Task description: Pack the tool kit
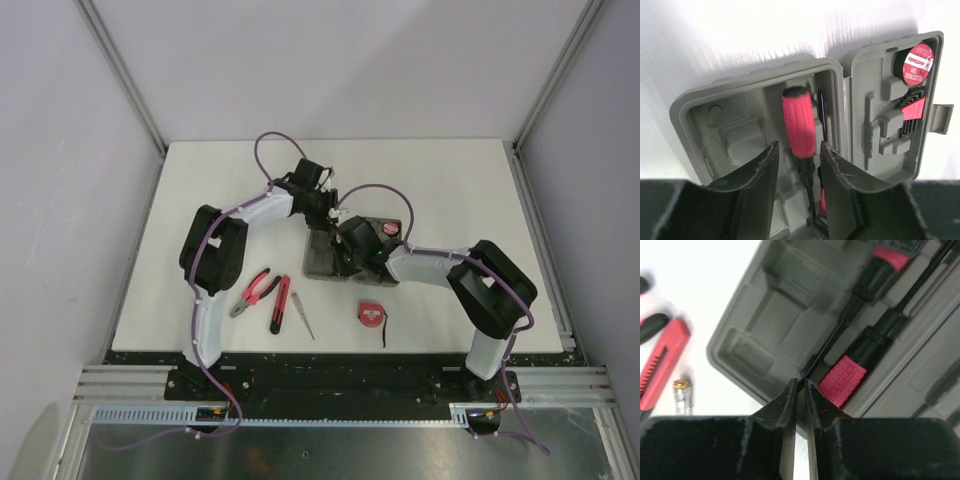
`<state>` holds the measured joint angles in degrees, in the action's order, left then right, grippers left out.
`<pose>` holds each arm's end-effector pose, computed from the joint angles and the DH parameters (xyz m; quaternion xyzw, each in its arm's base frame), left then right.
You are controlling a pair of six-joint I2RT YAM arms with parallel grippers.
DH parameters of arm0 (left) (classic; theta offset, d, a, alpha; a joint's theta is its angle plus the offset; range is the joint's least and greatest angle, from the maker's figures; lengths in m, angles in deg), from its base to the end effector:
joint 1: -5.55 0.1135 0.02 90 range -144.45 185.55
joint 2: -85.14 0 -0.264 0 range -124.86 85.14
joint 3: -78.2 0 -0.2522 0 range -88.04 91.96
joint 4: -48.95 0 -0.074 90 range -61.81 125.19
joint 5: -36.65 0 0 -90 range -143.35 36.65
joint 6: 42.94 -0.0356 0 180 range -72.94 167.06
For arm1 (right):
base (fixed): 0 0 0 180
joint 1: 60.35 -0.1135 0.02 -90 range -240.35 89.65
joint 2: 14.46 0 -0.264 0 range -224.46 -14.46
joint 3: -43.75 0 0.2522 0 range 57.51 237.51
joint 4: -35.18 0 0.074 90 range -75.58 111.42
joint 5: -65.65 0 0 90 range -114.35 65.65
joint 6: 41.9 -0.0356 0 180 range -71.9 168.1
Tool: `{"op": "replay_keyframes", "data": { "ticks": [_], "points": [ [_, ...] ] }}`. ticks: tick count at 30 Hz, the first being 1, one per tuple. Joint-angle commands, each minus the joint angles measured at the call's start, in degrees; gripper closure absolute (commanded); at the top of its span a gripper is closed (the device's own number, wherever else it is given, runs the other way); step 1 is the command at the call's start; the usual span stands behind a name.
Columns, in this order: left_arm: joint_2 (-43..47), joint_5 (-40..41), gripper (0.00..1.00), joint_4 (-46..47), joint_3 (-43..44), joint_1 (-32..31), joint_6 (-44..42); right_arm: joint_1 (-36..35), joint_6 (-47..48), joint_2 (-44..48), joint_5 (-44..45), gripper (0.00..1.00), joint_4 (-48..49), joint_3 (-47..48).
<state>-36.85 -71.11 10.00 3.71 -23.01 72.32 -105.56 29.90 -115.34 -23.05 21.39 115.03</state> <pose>0.4014 -0.2309 0.1770 0.0730 0.9417 -0.2643 0.1951 0.2604 0.2611 0.1729 -0.2101 0.8940 0.1990 0.3420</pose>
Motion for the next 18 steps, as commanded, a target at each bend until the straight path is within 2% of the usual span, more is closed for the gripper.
{"op": "replay_keyframes", "data": {
  "ticks": [1,8,14,18],
  "points": [
    [-1.2,0.6,0.58,0.2,1.1,-0.4,-1.6,0.0,0.9,-3.1,3.4,0.86,-1.1,2.2],
    [-2.4,1.1,0.69,0.2,1.2,-0.8,-2.0,0.1,1.7,-4.8,5.5,0.9,-3.0,3.4],
    [-3.2,1.8,0.8,0.3,1.2,-1.1,-1.9,0.2,1.9,-4.7,5.9,0.99,-4.0,3.6],
    [-3.5,3.8,0.89,-0.3,1.4,-1.1,-1.6,1.5,1.1,-4.7,4.2,1.0,-5.0,3.6]
  ]
}}
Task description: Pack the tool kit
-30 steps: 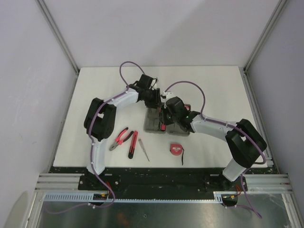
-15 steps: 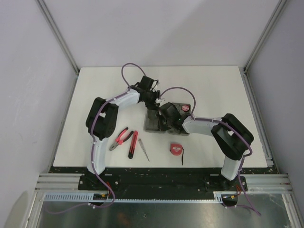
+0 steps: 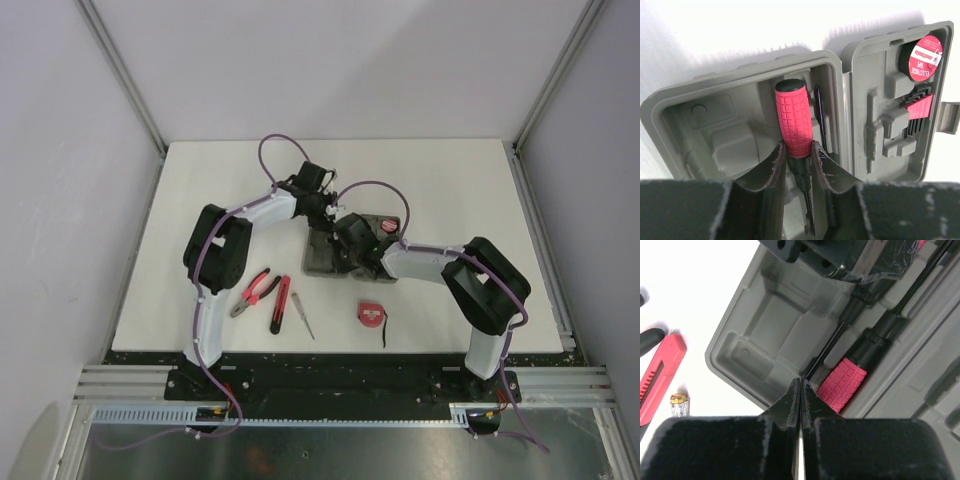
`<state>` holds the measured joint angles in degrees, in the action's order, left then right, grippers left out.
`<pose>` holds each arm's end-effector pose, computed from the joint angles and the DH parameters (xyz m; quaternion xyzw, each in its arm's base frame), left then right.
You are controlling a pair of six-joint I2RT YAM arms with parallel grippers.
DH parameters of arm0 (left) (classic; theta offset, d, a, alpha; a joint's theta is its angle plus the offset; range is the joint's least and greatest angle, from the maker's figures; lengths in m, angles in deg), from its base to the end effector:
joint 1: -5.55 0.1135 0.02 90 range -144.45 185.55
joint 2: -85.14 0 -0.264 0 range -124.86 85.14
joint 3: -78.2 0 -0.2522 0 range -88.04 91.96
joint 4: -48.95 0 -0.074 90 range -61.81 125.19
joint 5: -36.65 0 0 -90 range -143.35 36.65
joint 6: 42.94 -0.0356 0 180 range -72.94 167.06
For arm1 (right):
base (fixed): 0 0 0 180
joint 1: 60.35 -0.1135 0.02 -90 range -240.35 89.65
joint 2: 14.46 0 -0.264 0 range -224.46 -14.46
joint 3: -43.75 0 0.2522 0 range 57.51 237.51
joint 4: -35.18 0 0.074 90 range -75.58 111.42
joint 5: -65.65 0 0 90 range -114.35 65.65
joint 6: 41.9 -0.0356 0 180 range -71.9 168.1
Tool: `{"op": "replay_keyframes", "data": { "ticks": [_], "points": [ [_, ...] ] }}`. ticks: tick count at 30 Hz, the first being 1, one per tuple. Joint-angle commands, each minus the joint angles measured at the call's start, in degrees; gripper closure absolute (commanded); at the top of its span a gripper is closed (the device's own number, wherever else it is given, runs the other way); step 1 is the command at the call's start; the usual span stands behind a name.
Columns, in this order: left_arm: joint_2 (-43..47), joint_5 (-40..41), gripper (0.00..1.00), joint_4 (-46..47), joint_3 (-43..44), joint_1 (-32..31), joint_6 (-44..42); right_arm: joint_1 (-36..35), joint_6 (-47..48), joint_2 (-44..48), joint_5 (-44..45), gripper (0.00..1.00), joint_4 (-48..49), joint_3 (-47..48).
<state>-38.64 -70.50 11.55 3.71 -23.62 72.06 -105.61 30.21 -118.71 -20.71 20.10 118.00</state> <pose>0.4028 -0.2369 0.1647 0.0783 0.9426 -0.2597 0.1950 0.2696 0.2688 0.1657 -0.2067 0.9003 0.1749 0.3407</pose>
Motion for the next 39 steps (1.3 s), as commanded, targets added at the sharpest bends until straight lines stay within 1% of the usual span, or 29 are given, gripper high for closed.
{"op": "replay_keyframes", "data": {
  "ticks": [1,4,9,15,20,24,36,39],
  "points": [
    [-1.8,3.6,0.9,-2.0,1.4,-0.5,-1.2,2.1,0.7,-1.4,1.1,1.0,-4.0,0.6],
    [-2.2,4.3,0.94,-2.6,1.6,-0.5,-0.4,3.5,0.8,-1.7,-1.3,1.0,-4.4,0.7],
    [-3.4,4.2,0.96,-3.6,2.2,-0.6,1.2,5.5,0.2,-2.1,-4.5,1.0,-6.6,0.6],
    [-4.2,5.2,1.0,-4.0,1.5,-0.5,3.1,6.4,-1.1,-3.4,-5.4,1.0,-10.5,0.4],
    [-5.1,4.9,1.0,-4.3,1.5,-0.5,4.3,8.2,-3.5,-4.2,-5.9,1.0,-11.3,0.1],
    [-5.7,5.4,1.0,-5.0,1.7,-0.5,4.2,9.6,-3.6,-5.1,-5.5,1.0,-11.7,-0.6],
    [-7.0,5.8,1.0,-6.4,3.0,-0.5,3.7,9.3,-2.9,-8.1,-3.6,1.0,-12.6,-2.4],
    [-6.7,5.7,1.0,-6.7,3.1,-0.5,3.5,9.2,-2.6,-6.5,-3.6,1.0,-11.9,-2.5]
  ]
}}
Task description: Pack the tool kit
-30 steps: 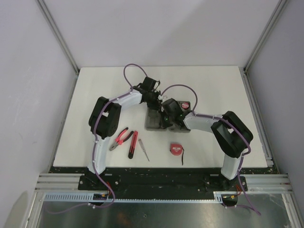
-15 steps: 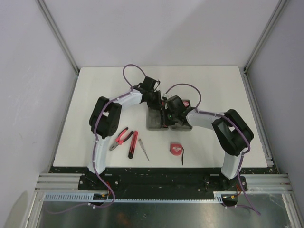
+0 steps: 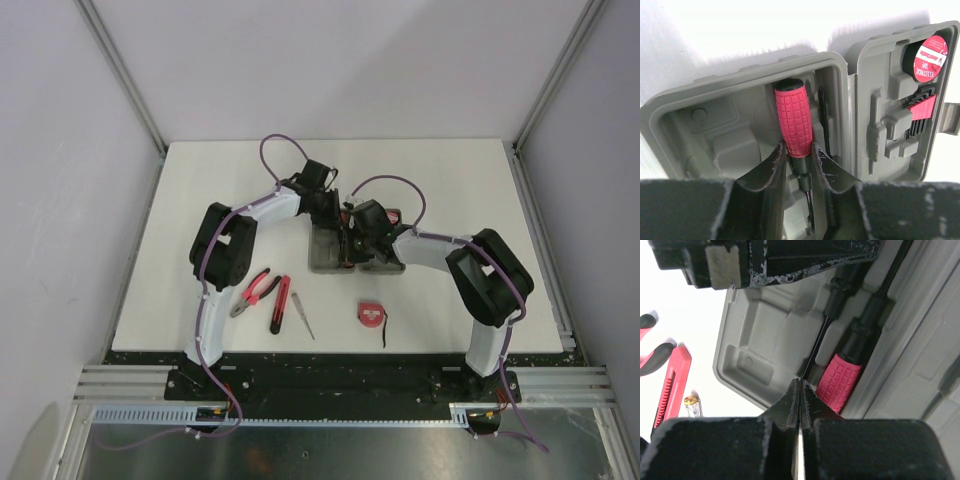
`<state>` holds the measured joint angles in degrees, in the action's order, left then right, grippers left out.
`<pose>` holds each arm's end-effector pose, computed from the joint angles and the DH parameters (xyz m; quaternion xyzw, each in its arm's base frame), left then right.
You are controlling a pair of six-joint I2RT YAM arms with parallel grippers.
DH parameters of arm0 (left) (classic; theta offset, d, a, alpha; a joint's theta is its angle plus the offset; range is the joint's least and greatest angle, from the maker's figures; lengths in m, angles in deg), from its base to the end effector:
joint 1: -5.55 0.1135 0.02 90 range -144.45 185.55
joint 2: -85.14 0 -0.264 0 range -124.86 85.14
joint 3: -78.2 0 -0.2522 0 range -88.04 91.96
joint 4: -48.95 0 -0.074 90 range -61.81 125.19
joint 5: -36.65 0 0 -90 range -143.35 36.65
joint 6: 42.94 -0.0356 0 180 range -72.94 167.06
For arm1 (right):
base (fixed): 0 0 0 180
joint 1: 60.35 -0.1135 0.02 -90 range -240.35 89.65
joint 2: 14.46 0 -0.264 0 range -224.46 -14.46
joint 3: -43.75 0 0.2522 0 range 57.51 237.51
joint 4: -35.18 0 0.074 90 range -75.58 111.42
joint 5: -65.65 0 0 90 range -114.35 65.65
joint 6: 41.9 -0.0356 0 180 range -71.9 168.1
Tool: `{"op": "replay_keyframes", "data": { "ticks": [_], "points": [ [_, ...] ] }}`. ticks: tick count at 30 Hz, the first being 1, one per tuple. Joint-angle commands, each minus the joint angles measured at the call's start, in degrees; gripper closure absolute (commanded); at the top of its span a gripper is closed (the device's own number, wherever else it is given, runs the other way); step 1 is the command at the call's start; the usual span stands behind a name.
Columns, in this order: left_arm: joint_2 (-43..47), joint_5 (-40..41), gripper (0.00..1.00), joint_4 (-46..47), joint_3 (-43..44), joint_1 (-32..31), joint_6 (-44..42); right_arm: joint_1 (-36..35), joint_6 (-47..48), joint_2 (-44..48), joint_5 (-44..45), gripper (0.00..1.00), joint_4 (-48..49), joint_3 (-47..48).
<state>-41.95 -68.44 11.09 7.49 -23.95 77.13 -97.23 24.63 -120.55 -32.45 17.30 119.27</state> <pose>0.4136 -0.2447 0.1575 0.0341 0.9473 -0.2543 0.1917 0.3032 0.2337 0.1571 -0.1338 0.9233 0.2349 0.2727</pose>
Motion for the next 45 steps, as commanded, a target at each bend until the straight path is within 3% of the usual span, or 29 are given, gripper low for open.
{"op": "replay_keyframes", "data": {
  "ticks": [1,6,10,13,16,23,27,34,38,45],
  "points": [
    [-3.1,3.7,1.0,-6.3,-0.7,-0.1,-1.7,0.9,2.9,-3.2,8.1,1.0,-8.4,-3.7],
    [-1.5,4.4,0.97,-6.5,-0.3,-0.1,-1.7,2.8,0.4,4.5,6.4,0.98,-4.7,0.0],
    [0.0,5.0,0.84,-6.4,-0.5,-0.1,-1.6,4.1,-1.9,8.0,4.7,0.75,-1.7,3.5],
    [1.1,5.4,0.74,-6.4,-0.7,-0.1,-1.2,4.8,-3.2,9.2,3.3,0.67,-0.7,5.1],
    [2.1,5.3,0.65,-6.5,-0.4,-0.1,-0.8,4.9,-3.3,9.5,2.8,0.67,-1.2,6.0],
    [5.4,6.2,0.26,-6.4,1.5,0.0,-0.4,4.6,-2.7,9.8,6.0,0.7,-4.6,6.2],
    [8.7,8.7,0.13,-6.4,1.8,0.3,0.0,4.9,-4.1,11.0,9.7,0.71,-6.1,6.2],
    [14.0,7.6,0.02,-6.4,-1.0,1.9,0.5,5.2,-4.3,13.4,14.7,0.67,-8.8,5.8],
    [17.9,8.2,0.01,-6.4,-4.5,2.7,-0.9,5.4,-3.0,13.7,16.4,0.62,-9.7,5.5],
    [31.1,14.2,0.0,-8.1,-19.2,5.2,-4.9,5.8,-0.3,13.0,18.5,0.59,-10.8,5.2]
  ]
}}
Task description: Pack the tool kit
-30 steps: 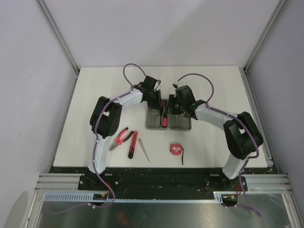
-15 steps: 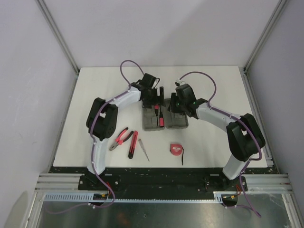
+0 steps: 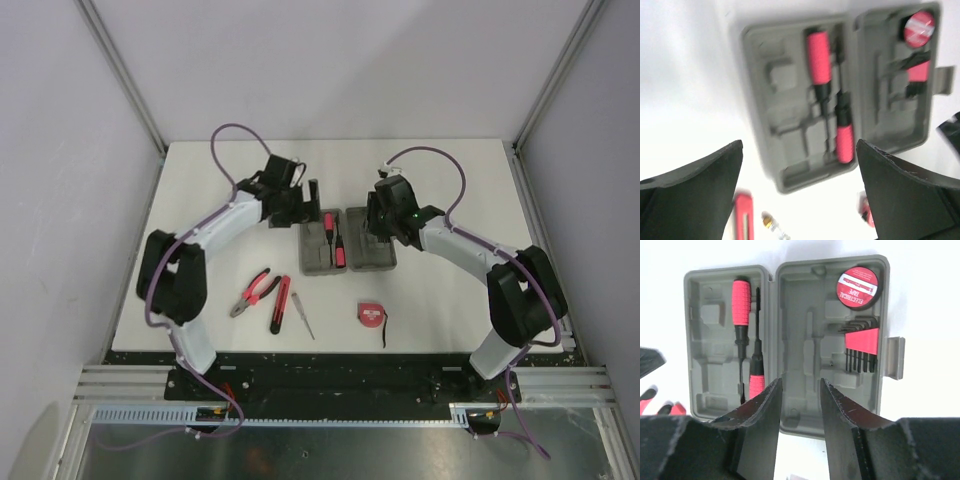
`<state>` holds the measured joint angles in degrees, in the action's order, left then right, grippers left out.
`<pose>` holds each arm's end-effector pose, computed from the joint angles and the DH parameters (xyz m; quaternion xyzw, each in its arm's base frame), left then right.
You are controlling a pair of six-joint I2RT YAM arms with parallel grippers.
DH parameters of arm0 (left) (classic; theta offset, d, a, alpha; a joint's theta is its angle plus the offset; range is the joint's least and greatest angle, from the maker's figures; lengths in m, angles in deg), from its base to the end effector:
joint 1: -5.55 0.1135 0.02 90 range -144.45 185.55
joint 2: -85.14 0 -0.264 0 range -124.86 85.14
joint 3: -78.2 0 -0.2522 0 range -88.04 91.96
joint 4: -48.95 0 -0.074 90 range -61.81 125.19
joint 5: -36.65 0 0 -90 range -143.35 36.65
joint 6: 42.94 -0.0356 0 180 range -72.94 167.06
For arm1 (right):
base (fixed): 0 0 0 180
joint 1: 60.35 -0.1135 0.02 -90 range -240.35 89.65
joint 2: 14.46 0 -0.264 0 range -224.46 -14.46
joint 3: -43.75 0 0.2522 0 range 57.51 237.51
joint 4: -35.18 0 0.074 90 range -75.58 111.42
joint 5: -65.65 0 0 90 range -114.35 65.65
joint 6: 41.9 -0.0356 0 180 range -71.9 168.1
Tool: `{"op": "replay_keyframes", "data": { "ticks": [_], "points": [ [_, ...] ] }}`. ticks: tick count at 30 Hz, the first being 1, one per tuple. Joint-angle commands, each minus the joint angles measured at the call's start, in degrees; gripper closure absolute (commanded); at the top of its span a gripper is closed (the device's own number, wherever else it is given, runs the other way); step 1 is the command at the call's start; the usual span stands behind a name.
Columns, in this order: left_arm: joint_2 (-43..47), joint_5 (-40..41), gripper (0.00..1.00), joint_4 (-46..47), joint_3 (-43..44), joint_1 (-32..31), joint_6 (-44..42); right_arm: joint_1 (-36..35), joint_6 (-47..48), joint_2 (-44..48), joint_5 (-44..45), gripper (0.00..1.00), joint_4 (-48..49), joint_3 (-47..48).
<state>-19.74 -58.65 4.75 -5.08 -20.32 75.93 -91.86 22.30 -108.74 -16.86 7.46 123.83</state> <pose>0.3623 -0.1794 0.2462 -0.0098 0.9456 -0.1870 0.2661 0.3141 0.1871 0.2419 -0.0188 0.9115 0.1426 0.3853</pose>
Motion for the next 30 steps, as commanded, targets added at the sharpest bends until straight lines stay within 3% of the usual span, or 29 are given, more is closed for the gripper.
{"op": "replay_keyframes", "data": {
  "ticks": [1,6,10,12,21,30],
  "points": [
    [10.9,6.4,0.01,-2.8,-8.8,1.8,-4.1,0.5,2.2,1.1,2.9,0.59,-0.8,0.6],
    [19.3,17.7,0.08,-6.8,-20.2,2.0,-3.8,1.2,2.7,0.0,1.1,0.59,0.6,0.2],
    [22.5,20.6,0.28,-8.2,-26.1,2.8,-1.7,2.0,3.0,-1.2,-0.6,0.59,1.4,0.2],
    [22.9,20.7,0.33,-8.5,-27.7,3.7,-1.2,2.4,3.3,-1.7,-1.4,0.59,1.6,0.1],
    [16.9,18.0,0.45,-8.3,-27.7,4.4,-8.8,3.8,2.4,-3.1,-3.3,0.59,2.2,0.1],
    [14.2,12.3,0.43,-6.3,-27.5,4.4,-11.7,4.0,1.2,-3.6,-3.1,0.6,2.2,0.2]
  ]
}}
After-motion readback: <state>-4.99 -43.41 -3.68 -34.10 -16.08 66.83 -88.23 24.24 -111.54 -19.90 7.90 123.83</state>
